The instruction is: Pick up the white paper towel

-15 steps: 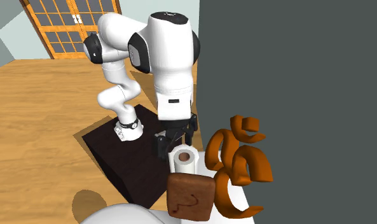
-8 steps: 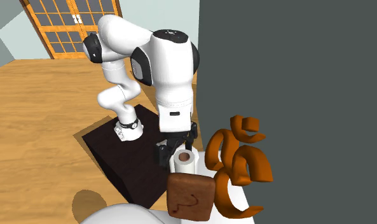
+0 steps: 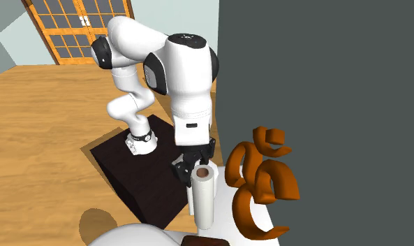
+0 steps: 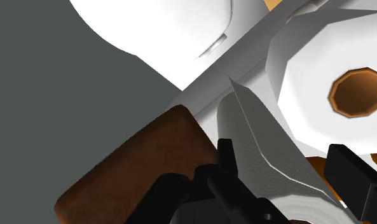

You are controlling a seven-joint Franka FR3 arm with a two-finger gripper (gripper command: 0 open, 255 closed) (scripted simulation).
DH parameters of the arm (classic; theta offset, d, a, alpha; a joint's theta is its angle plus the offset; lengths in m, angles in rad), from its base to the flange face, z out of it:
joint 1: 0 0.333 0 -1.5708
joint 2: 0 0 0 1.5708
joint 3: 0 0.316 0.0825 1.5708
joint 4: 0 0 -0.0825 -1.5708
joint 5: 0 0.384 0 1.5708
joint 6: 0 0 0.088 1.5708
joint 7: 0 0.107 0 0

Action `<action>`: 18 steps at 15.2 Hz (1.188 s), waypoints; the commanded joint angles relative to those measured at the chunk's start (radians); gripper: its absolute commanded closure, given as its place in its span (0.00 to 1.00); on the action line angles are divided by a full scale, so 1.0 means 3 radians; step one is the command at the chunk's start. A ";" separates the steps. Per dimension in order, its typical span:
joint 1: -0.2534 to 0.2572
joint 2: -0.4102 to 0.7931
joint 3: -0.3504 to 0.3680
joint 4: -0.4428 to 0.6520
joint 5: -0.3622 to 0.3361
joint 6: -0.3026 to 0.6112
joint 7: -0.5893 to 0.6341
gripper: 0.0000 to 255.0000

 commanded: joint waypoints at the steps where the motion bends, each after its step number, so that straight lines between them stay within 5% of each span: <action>1: 0.0000 0.0002 0.0000 -0.0002 0.0000 0.0000 0.0000 1.00; 18: -0.0029 0.0275 -0.0010 0.1070 0.0051 -0.0799 -0.0078 1.00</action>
